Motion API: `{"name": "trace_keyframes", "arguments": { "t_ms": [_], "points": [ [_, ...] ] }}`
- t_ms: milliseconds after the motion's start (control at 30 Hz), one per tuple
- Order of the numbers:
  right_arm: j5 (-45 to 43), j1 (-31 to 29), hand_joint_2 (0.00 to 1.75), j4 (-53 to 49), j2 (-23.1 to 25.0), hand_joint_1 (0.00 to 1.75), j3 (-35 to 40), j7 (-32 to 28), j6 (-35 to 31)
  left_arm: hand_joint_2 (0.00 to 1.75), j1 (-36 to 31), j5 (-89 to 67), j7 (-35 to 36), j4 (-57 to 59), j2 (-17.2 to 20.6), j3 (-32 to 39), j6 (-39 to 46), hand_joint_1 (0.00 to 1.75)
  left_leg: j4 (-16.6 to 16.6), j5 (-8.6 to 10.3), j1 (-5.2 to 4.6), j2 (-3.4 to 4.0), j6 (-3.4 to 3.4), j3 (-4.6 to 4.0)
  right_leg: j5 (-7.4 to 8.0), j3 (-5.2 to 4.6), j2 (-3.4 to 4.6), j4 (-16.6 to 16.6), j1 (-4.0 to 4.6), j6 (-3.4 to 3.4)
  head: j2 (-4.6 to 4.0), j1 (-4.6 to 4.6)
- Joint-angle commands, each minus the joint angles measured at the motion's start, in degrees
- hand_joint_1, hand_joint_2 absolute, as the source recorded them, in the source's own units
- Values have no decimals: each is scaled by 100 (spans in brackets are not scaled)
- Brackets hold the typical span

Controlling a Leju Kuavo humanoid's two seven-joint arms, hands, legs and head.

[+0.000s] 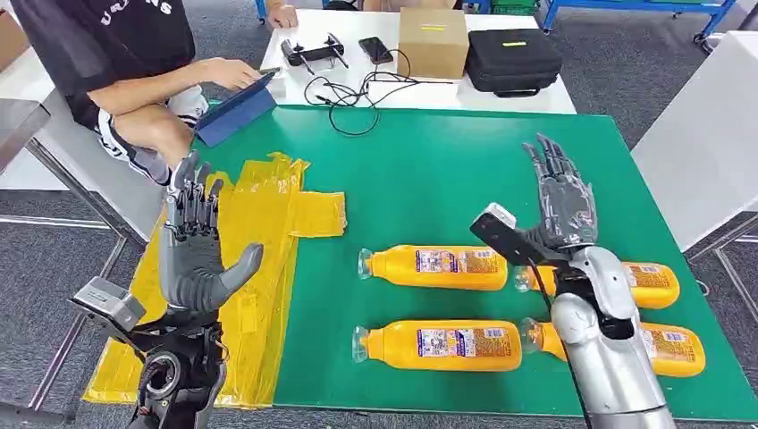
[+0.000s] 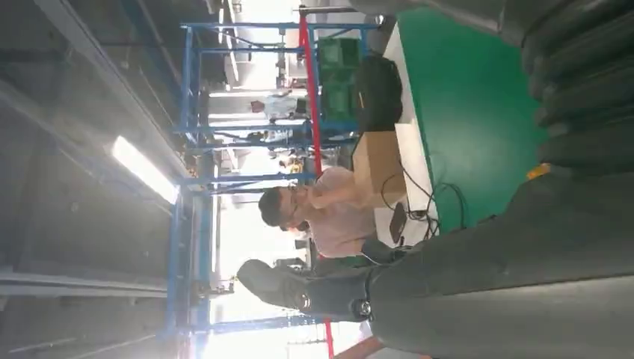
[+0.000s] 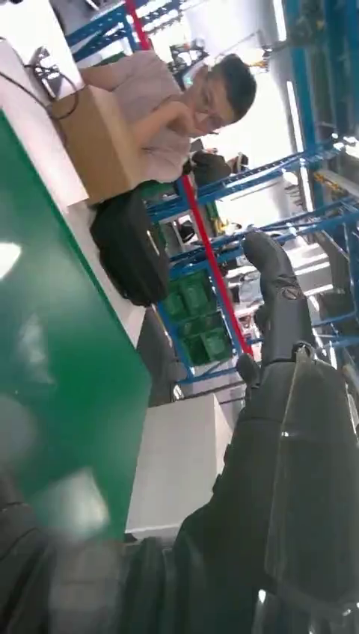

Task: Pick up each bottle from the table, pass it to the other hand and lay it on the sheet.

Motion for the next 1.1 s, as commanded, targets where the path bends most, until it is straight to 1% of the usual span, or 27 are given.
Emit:
{"name": "trace_keyframes", "arguments": {
  "t_ms": [33, 67, 100, 133, 200, 233, 267, 300, 367, 400, 467, 500, 533, 567, 600, 667, 700, 733, 800, 833, 867, 900, 933, 1000, 1033, 1067, 1100],
  "points": [
    [-156, -658, 175, 1100, -80, 0, 555, -101, 115, 175, -234, -14, 21, 367, 84, -26, -44, 0, -16, -12, 0, 17, -13, 41, -8, 37, 9, -15, 0, -3, 0, 0],
    [-224, -679, 175, 1112, -106, 0, 633, -126, 152, 175, -252, 14, 13, 357, 107, -54, -49, 0, -12, -10, -1, 14, -11, 32, -7, 29, 7, -12, 0, -2, 0, -2],
    [-273, -699, 175, 1117, -134, 0, 732, -135, 204, 175, -267, 50, 12, 344, 127, -84, -42, 0, -16, -13, 0, 16, -14, 46, -9, 43, 6, -17, 0, -3, 0, 0],
    [-319, -708, 175, 1120, -149, 0, 799, -134, 235, 175, -272, 71, 17, 334, 136, -102, -31, 0, -11, -11, 0, 13, -12, 34, -8, 32, 5, -12, 0, -2, 0, -2],
    [-421, -639, 175, 1053, -57, 0, 919, -152, 324, 175, -245, 113, 37, 250, 146, -131, 7, 0, -7, -6, 0, 13, -8, 16, -3, 15, 8, -7, 0, -2, 0, -2],
    [-448, -561, 175, 939, -14, 0, 956, -147, 411, 175, -229, 125, 50, 212, 158, -149, 19, 0, -12, -11, 1, 21, -13, 34, -6, 31, 13, -13, 1, -3, 0, 0],
    [-452, -476, 175, 815, 13, 0, 996, -103, 451, 175, -216, 135, 64, 179, 167, -160, 29, 0, -12, -9, 1, 18, -12, 29, -5, 27, 10, -12, 1, -4, 0, 0],
    [-452, -446, 175, 774, 9, 0, 1011, -86, 456, 175, -212, 138, 69, 171, 172, -166, 33, 0, -16, -15, 3, 24, -17, 47, -9, 44, 13, -18, 3, -6, 0, 0],
    [-452, -446, 175, 774, 9, 0, 1011, -86, 456, 175, -212, 138, 69, 171, 172, -166, 33, 0, -9, -8, 3, 11, -12, 23, -6, 23, 4, -10, 3, -5, 0, 0],
    [-455, -440, 175, 753, -9, 0, 1006, -78, 461, 175, -215, 138, 69, 180, 176, -170, 34, 0, -14, -12, 2, 14, -16, 36, -9, 34, 5, -13, 2, -6, 0, -2],
    [-459, -448, 175, 748, -18, 0, 1001, -73, 468, 175, -218, 139, 69, 185, 177, -172, 35, 0, -8, -6, 1, 7, -9, 17, -5, 15, 2, -7, 1, -3, 0, -2],
    [-466, -452, 175, 752, -23, 0, 1001, -71, 487, 175, -220, 141, 71, 190, 179, -174, 37, 0, -15, -12, 0, 11, -15, 37, -11, 35, 3, -13, 1, -5, 0, 0],
    [-511, -399, 175, 681, -31, 0, 1029, -128, 621, 175, -226, 146, 74, 194, 190, -195, 41, 0, -9, -9, 1, 10, -11, 24, -7, 23, 3, -9, 1, -4, 2, 0],
    [-585, -344, 175, 609, -38, 0, 1042, -196, 732, 175, -229, 150, 76, 198, 196, -207, 41, 0, -13, -14, 1, 11, -15, 39, -12, 38, 2, -13, 1, -5, 0, 0],
    [-730, -230, 175, 463, -63, 0, 1087, -340, 928, 175, -240, 150, 77, 213, 199, -222, 40, 0, -13, -10, 0, 8, -12, 31, -9, 29, 1, -12, 0, -4, 2, 0],
    [-925, 92, 175, -3, -196, 0, 1208, -507, 1198, 175, -285, 164, 86, 271, 198, -262, 29, 0, -17, -12, 2, 3, -15, 41, -13, 42, -6, -17, 2, -5, 0, 0],
    [-1042, 236, 175, -212, -259, 0, 1246, -575, 1332, 175, -312, 170, 90, 302, 201, -279, 23, 0, -11, -8, 3, -6, -12, 26, -11, 30, -13, -13, 3, -4, 0, 0],
    [-1088, 340, 175, -339, -301, 0, 1264, -596, 1368, 175, -332, 173, 90, 326, 197, -293, 23, 0, -14, -11, 3, -10, -14, 35, -15, 39, -19, -15, 3, -5, 0, 0],
    [-1086, 363, 175, -348, -307, 0, 1268, -596, 1366, 175, -336, 173, 90, 328, 195, -294, 22, 0, -10, -8, 1, -14, -11, 22, -12, 25, -20, -9, 1, -4, 0, 0],
    [-1086, 363, 175, -348, -307, 0, 1268, -596, 1366, 175, -336, 173, 90, 328, 195, -294, 22, 0, -15, -12, 0, -10, -14, 36, -16, 37, -18, -13, 0, -5, 0, -2],
    [-1095, 349, 175, -358, -310, 0, 1256, -596, 1368, 175, -335, 173, 90, 330, 197, -293, 23, 0, -9, -8, 0, -5, -10, 19, -9, 20, -11, -8, 0, -3, 0, -2],
    [-1095, 349, 175, -358, -310, 0, 1256, -596, 1368, 175, -335, 173, 90, 330, 197, -293, 23, 0, -11, -13, 0, 0, -13, 31, -12, 32, -7, -11, 0, -4, 0, 0],
    [-1095, 349, 175, -358, -310, 0, 1256, -596, 1368, 175, -335, 173, 90, 330, 197, -293, 23, 0, -10, -7, -1, 0, -10, 17, -7, 17, -6, -7, -1, -3, 0, -2],
    [-1107, 330, 175, -358, -312, 0, 1247, -593, 1383, 175, -332, 173, 90, 333, 201, -292, 22, 0, -14, -14, 0, 8, -16, 41, -13, 39, -5, -14, 0, -5, 0, 0],
    [-1107, 330, 175, -358, -312, 0, 1247, -593, 1383, 175, -332, 173, 90, 333, 201, -292, 22, 0, -9, -5, -1, 1, -8, 14, -6, 12, -7, -7, -1, -3, 0, 0],
    [-1107, 330, 175, -358, -312, 0, 1247, -593, 1383, 175, -332, 173, 90, 333, 201, -292, 22, 0, -10, -8, -1, 2, -12, 24, -9, 24, -9, -9, -1, -4, 0, 0],
    [-1107, 330, 175, -358, -312, 0, 1247, -593, 1383, 175, -332, 173, 90, 333, 201, -292, 22, 0, -8, -5, 1, 2, -9, 13, -6, 13, -7, -7, 1, -4, 0, 0]
  ]
}}
